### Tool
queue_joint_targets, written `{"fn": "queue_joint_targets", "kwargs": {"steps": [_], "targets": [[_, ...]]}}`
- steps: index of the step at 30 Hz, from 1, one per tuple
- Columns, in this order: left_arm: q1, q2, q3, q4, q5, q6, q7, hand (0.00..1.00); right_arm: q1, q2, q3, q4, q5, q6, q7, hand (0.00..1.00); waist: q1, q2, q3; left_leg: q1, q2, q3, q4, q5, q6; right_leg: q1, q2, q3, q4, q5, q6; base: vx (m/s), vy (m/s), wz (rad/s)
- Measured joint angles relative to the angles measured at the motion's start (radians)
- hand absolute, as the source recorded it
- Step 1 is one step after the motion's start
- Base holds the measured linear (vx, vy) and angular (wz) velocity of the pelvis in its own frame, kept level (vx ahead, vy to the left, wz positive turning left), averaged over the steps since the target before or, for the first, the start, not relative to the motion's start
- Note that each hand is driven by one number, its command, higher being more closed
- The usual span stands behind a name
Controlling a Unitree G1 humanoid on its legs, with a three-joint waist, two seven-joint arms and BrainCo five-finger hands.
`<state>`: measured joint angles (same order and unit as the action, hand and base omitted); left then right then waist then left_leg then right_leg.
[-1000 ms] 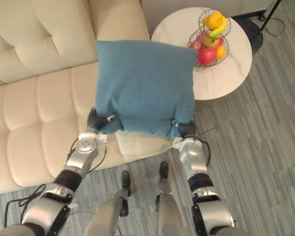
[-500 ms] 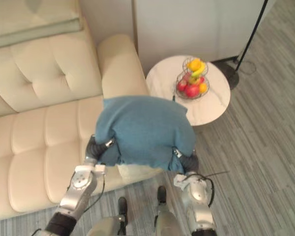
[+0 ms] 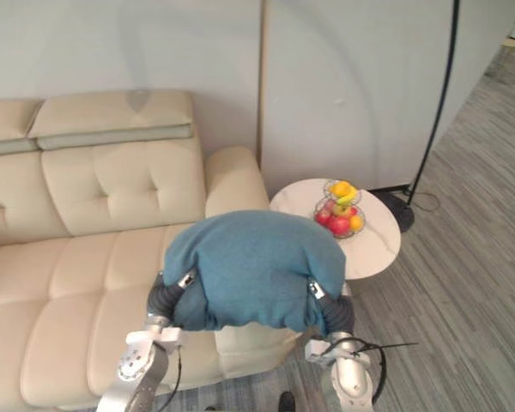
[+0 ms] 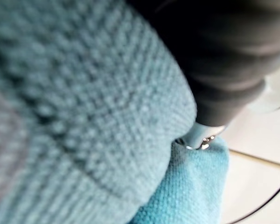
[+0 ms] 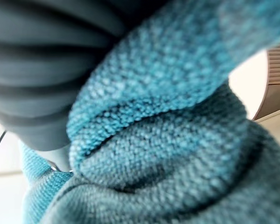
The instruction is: Pick up cushions and gather them together orderly.
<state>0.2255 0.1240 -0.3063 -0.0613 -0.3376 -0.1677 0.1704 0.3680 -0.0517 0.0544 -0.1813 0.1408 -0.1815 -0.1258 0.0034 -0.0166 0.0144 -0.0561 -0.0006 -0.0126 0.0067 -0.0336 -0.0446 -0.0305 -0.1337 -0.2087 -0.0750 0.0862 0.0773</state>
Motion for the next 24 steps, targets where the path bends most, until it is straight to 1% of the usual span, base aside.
{"fn": "queue_joint_targets", "kwargs": {"steps": [1,2,3,4,5,6,7,8,9,10,11,13,14,15,16,17,18,19,20,21,22,23,24], "targets": [[-0.005,-0.001,-0.006,0.0,0.0,0.0,0.002,1.0,-0.018,-0.005,-0.002,0.003,-0.017,-0.001,-0.02,1.0,-0.001,0.004,-0.001,-0.05,0.0,-0.037,0.034,-0.005,-0.005,-0.015,-0.008,-0.064,0.025,-0.009,-0.008,-0.04,0.001,1.25],[-0.017,-0.001,-0.006,0.0,-0.001,0.0,0.003,1.0,-0.053,-0.017,-0.004,0.011,-0.025,-0.001,-0.04,1.0,0.001,0.005,0.0,-0.09,0.019,0.0,0.049,-0.023,-0.002,-0.029,-0.018,-0.115,0.039,-0.012,-0.011,-0.05,0.008,1.26],[-0.024,-0.001,-0.006,0.0,-0.002,0.0,0.003,1.0,-0.068,-0.025,-0.006,0.015,-0.028,-0.001,-0.046,1.0,0.0,0.005,0.0,-0.105,0.029,0.031,0.054,-0.026,-0.006,-0.032,-0.023,-0.136,0.039,-0.012,-0.011,-0.04,0.014,1.19],[-0.045,-0.006,-0.007,0.002,-0.018,0.0,0.004,1.0,-0.125,-0.053,-0.016,0.046,-0.042,-0.002,-0.062,1.0,-0.001,0.005,0.005,-0.132,0.067,0.146,0.085,-0.033,0.0,-0.04,-0.043,-0.177,0.039,-0.011,-0.012,-0.04,0.062,0.99],[-0.055,-0.012,-0.007,0.008,-0.021,-0.001,0.006,1.0,-0.175,-0.077,-0.016,0.09,-0.046,-0.002,-0.075,1.0,0.002,0.011,0.005,-0.146,0.108,0.273,0.118,-0.038,0.01,-0.039,-0.061,-0.205,0.042,-0.01,-0.01,-0.03,0.083,0.89],[-0.056,-0.016,-0.007,0.01,-0.021,-0.001,0.006,1.0,-0.188,-0.082,-0.017,0.104,-0.047,-0.001,-0.079,1.0,0.002,0.016,0.005,-0.147,0.124,0.321,0.125,-0.039,0.013,-0.038,-0.066,-0.215,0.046,-0.01,-0.01,-0.02,0.135,0.61],[-0.057,-0.024,-0.008,0.01,-0.022,-0.005,0.011,1.0,-0.21,-0.09,-0.018,0.127,-0.056,-0.001,-0.084,1.0,-0.003,0.03,0.005,-0.144,0.154,0.418,0.138,-0.036,0.009,-0.033,-0.075,-0.233,0.054,-0.011,-0.007,-0.01,0.164,0.56],[-0.058,-0.028,-0.011,0.01,-0.024,-0.014,0.022,1.0,-0.218,-0.089,-0.019,0.14,-0.063,-0.001,-0.088,1.0,-0.006,0.037,0.006,-0.133,0.156,0.475,0.129,-0.008,0.006,-0.02,-0.091,-0.253,0.055,-0.008,0.0,-0.01,0.229,0.64],[-0.058,-0.024,-0.012,0.011,-0.031,-0.025,0.024,1.0,-0.219,-0.083,-0.019,0.147,-0.065,-0.001,-0.089,1.0,-0.005,0.033,0.005,-0.124,0.119,0.467,0.099,0.002,0.011,-0.016,-0.117,-0.264,0.056,0.001,0.017,0.0,0.212,0.51],[-0.059,-0.019,-0.014,0.012,-0.033,-0.029,0.024,1.0,-0.221,-0.076,-0.02,0.15,-0.068,-0.001,-0.09,1.0,-0.006,0.033,0.006,-0.12,0.102,0.461,0.083,0.008,0.018,-0.013,-0.13,-0.271,0.058,0.002,0.019,0.0,0.181,0.5],[-0.065,-0.014,-0.021,0.017,-0.037,-0.033,0.025,1.0,-0.22,-0.063,-0.031,0.155,-0.083,-0.001,-0.092,1.0,-0.012,0.033,0.006,-0.115,0.07,0.441,0.058,0.017,0.03,-0.008,-0.152,-0.286,0.064,0.001,0.025,0.03,0.207,0.49],[-0.08,-0.01,-0.043,0.042,-0.038,-0.04,0.024,1.0,-0.219,-0.046,-0.055,0.165,-0.101,0.006,-0.098,1.0,-0.013,0.033,0.005,-0.113,0.024,0.42,0.031,0.032,0.047,-0.006,-0.192,-0.319,0.086,0.01,0.052,0.06,0.242,0.52],[-0.084,-0.011,-0.049,0.055,-0.038,-0.041,0.024,1.0,-0.219,-0.047,-0.059,0.168,-0.102,0.009,-0.099,1.0,-0.013,0.034,0.006,-0.113,0.017,0.414,0.03,0.032,0.051,-0.007,-0.202,-0.326,0.101,0.01,0.053,0.08,0.18,0.38],[-0.091,-0.011,-0.06,0.082,-0.039,-0.04,0.024,1.0,-0.219,-0.048,-0.069,0.179,-0.103,0.015,-0.101,1.0,-0.013,0.035,0.006,-0.111,0.008,0.409,0.039,0.025,0.061,-0.019,-0.224,-0.329,0.148,0.01,0.052,0.09,0.161,0.2],[-0.095,-0.011,-0.07,0.113,-0.039,-0.038,0.022,1.0,-0.222,-0.047,-0.08,0.205,-0.103,0.019,-0.102,1.0,-0.012,0.04,0.011,-0.11,0.008,0.406,0.066,0.004,0.077,-0.059,-0.257,-0.321,0.262,0.01,0.051,0.11,0.202,0.11],[-0.095,-0.009,-0.072,0.121,-0.039,-0.034,0.021,1.0,-0.222,-0.047,-0.081,0.211,-0.103,0.026,-0.102,1.0,-0.012,0.039,0.024,-0.1,0.006,0.408,0.08,-0.008,0.09,-0.086,-0.28,-0.309,0.343,0.014,0.039,0.12,0.229,-0.1],[-0.093,-0.008,-0.072,0.136,-0.039,-0.028,0.021,1.0,-0.224,-0.046,-0.08,0.23,-0.103,0.027,-0.101,1.0,-0.012,0.043,0.041,-0.075,0.006,0.407,0.083,-0.03,0.098,-0.137,-0.299,-0.262,0.462,0.027,-0.045,0.1,0.207,-0.14],[-0.092,-0.005,-0.072,0.136,-0.039,-0.024,0.021,1.0,-0.225,-0.046,-0.08,0.239,-0.103,0.027,-0.1,1.0,-0.012,0.045,0.047,-0.069,0.006,0.402,0.08,-0.037,0.102,-0.159,-0.295,-0.237,0.503,0.003,-0.068,0.08,0.182,-0.02],[-0.092,0.007,-0.072,0.138,-0.039,-0.019,0.019,1.0,-0.22,-0.034,-0.081,0.248,-0.102,0.032,-0.098,1.0,-0.023,0.05,0.065,-0.049,0.007,0.383,0.073,-0.049,0.116,-0.199,-0.229,-0.126,0.601,-0.111,-0.037,0.07,0.129,0.23],[-0.091,0.012,-0.071,0.139,-0.039,-0.016,0.017,1.0,-0.213,-0.028,-0.081,0.249,-0.1,0.033,-0.093,1.0,-0.035,0.055,0.07,-0.036,0.005,0.371,0.055,-0.049,0.116,-0.217,-0.144,-0.062,0.618,-0.182,-0.007,0.08,0.104,0.29],[-0.091,0.014,-0.071,0.139,-0.039,-0.016,0.016,1.0,-0.211,-0.028,-0.081,0.249,-0.1,0.033,-0.09,1.0,-0.039,0.053,0.072,-0.028,0.002,0.37,0.045,-0.048,0.115,-0.22,-0.117,-0.049,0.61,-0.201,-0.003,0.11,0.09,0.22],[-0.091,0.019,-0.071,0.145,-0.039,-0.016,0.001,1.0,-0.209,-0.034,-0.081,0.249,-0.1,0.033,-0.082,1.0,-0.04,0.052,0.073,-0.008,-0.016,0.365,0.019,-0.044,0.109,-0.23,-0.043,-0.039,0.571,-0.236,-0.013,0.1,0.072,0.11],[-0.091,0.019,-0.071,0.15,-0.039,-0.016,-0.003,1.0,-0.209,-0.037,-0.081,0.249,-0.1,0.033,-0.081,1.0,-0.042,0.052,0.073,0.0,-0.026,0.362,0.01,-0.043,0.106,-0.233,-0.019,-0.042,0.55,-0.241,-0.017,0.13,0.072,0.18]]}}
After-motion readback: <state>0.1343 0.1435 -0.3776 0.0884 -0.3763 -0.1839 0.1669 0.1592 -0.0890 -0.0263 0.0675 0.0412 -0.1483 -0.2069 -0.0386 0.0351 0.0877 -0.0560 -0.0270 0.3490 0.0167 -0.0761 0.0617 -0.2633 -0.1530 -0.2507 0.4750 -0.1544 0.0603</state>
